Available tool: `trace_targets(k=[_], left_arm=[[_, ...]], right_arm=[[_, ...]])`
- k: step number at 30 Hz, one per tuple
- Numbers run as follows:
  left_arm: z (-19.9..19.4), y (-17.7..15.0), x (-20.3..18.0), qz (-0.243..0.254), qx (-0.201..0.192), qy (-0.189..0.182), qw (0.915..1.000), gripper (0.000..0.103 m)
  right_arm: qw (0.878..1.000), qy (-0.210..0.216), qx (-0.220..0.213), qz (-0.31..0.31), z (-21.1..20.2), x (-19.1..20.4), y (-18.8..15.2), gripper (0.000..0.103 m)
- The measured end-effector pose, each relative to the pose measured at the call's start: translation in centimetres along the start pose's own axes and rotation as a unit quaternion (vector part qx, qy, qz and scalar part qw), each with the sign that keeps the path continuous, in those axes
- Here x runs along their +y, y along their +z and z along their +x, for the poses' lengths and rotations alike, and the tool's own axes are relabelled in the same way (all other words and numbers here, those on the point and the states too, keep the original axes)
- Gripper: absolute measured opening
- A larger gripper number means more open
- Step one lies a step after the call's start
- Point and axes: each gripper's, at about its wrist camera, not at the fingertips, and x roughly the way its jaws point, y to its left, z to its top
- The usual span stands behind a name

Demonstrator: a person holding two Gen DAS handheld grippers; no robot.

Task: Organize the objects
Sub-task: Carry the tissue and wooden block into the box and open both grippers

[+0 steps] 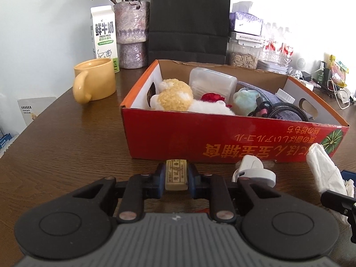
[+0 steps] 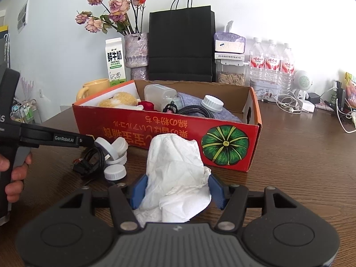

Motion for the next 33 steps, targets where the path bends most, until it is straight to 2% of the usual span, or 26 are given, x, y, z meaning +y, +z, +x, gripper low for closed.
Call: trace_targets(k=[21, 33], left_arm=[[-4.9, -1.0, 0.3, -0.002, -0.041, -0.014, 0.9990, 0.021], [-7.1, 0.6, -0.9, 0.006, -0.080, -0.039, 0.9960, 0.021]], right_arm=[[0.999, -0.007, -0.032, -0.010, -1.7, 0.7, -0.4, 0.059], [0.998, 0.000, -0.064, -0.022, -2.9, 1.7, 1.1, 0.059]])
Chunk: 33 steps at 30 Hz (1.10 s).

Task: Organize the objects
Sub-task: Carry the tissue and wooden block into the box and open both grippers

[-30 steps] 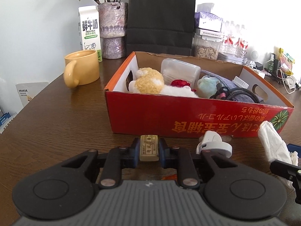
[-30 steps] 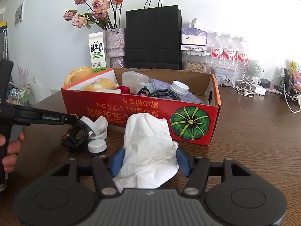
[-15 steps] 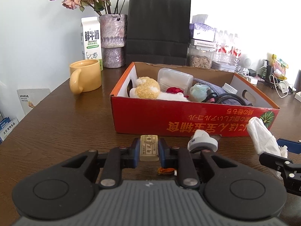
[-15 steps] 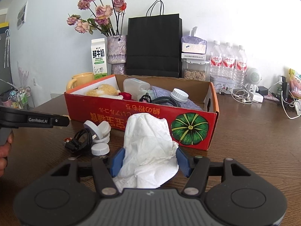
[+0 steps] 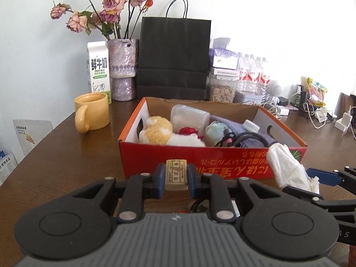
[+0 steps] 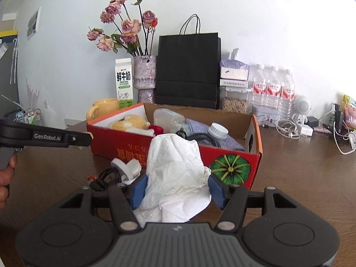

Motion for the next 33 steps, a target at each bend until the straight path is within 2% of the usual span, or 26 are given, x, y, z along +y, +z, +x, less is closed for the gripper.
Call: trace_targets(k=[10, 18, 33], left_arm=[[0.1, 2.7, -1.5, 0.004, -0.035, -0.012, 0.9993, 0.021], [1.5, 4.9, -2.7, 0.011, -0.049, -0.016, 0.9986, 0.021], [7.3, 8.4, -3.3, 0.018, -0.058, -0.006, 0.9981, 0.021]], right_arm=[[0.999, 0.004, -0.032, -0.013, 1.0, 0.5, 3.3, 0.059], [0.999, 0.007, -0.046, -0.022, 2.8, 0.7, 6.0, 0.059], [0.999, 0.000, -0.048, -0.022, 8.8, -0.9, 10.0, 0.059]])
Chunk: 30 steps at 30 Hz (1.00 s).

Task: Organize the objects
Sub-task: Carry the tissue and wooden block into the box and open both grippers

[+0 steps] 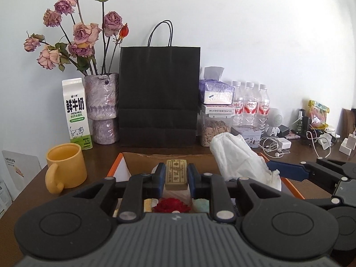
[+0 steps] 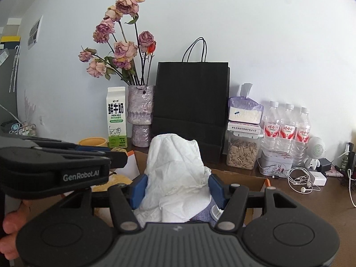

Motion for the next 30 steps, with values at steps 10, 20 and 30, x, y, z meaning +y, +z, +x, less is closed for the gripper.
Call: trace_targets(k=[10, 20, 30], left_arm=[[4.1, -0.1, 0.9, -0.005, 0.021, -0.007, 0.9997, 0.021], [5.4, -0.7, 1.3, -0.001, 0.035, -0.003, 0.9994, 0.021], [5.1, -0.7, 1.5, -0.012, 0.012, 0.040, 0.9990, 0.103]], right_arm=[[1.000, 0.009, 0.019, 0.005, 4.2, -1.0, -0.8, 0.059], [0.999, 0.003, 0.033, 0.007, 5.3, -1.4, -1.8, 0.062], [0.998, -0.042, 0.026, 0.031, 5.0, -2.6, -2.1, 0.103]])
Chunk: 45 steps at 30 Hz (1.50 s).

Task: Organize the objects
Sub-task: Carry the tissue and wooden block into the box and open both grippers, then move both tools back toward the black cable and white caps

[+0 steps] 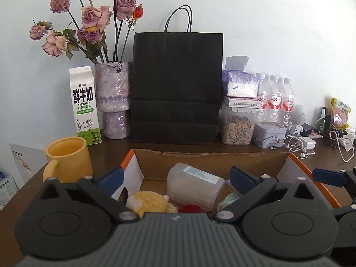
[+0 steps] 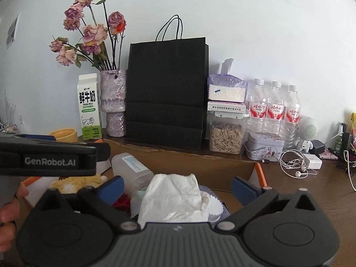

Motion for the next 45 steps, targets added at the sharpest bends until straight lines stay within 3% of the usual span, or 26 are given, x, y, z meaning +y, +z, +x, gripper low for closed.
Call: trace_targets(k=[20, 29, 45], left_arm=[[-1.0, 0.1, -0.3, 0.004, -0.004, -0.002, 1.0000, 0.103], [-3.8, -0.5, 0.1, -0.002, -0.011, 0.005, 0.9999, 0.103], [-9.6, -3.9, 1.7, -0.010, 0.014, 0.021, 0.9996, 0.103]], right_arm=[[1.000, 0.002, 0.003, -0.008, -0.6, 0.3, -0.2, 0.103], [1.000, 0.006, -0.007, -0.019, -2.8, 1.0, -0.4, 0.103], [1.000, 0.014, 0.003, -0.019, -8.6, 2.3, -3.7, 0.103]])
